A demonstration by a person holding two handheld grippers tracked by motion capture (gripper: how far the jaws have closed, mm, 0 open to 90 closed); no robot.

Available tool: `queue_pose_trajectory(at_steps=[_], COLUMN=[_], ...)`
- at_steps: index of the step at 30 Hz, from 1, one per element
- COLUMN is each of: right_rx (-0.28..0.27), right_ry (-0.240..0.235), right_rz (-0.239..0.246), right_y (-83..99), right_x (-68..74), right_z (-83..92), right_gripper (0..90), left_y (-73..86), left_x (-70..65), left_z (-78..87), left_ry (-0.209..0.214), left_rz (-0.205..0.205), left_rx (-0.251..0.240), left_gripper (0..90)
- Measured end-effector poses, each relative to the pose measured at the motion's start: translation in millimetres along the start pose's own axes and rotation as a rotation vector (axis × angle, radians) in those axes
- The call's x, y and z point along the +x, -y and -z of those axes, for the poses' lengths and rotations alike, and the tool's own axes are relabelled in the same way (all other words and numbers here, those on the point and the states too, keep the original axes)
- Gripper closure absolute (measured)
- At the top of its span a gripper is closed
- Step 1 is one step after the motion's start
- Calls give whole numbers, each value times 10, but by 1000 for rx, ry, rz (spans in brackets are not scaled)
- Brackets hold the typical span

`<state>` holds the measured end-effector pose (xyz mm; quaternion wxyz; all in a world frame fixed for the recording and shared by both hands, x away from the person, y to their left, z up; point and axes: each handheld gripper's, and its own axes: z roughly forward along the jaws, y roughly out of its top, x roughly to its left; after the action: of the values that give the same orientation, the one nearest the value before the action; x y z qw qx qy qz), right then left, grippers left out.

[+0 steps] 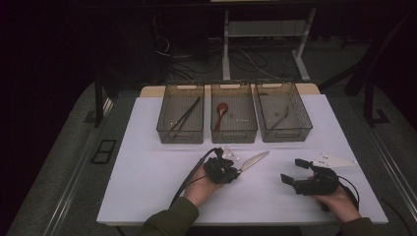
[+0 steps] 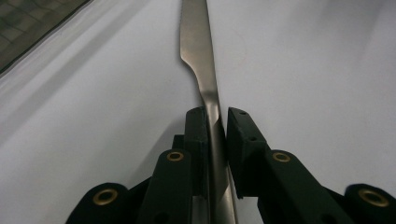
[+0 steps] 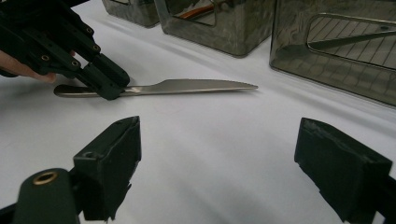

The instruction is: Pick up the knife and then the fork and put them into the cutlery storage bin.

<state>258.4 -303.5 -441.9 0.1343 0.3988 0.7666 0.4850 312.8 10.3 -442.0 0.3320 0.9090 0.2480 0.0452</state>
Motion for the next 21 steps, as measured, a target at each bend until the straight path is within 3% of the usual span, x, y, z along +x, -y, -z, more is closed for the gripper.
queue_pose_trajectory(at_steps=[5, 10, 16, 21], right_rx=[0, -5, -7, -11], right_ry=[0, -3, -8, -11], right_rz=[-4, 0, -7, -4], right_y=[-2, -6, -10, -13], right_x=[-4, -6, -4, -6], right_z=[2, 5, 14, 17], right_gripper=[140, 140, 140, 140], left_y=[-16, -14, -2, -17], left_x=[-54, -50, -25, -20], left_z=[-7, -3, 16, 89], left_ry=[-31, -28, -7, 20], left_rz=[-26, -28, -26, -26], left_rx=[8, 4, -7, -56], left_gripper=[791, 792, 792, 791])
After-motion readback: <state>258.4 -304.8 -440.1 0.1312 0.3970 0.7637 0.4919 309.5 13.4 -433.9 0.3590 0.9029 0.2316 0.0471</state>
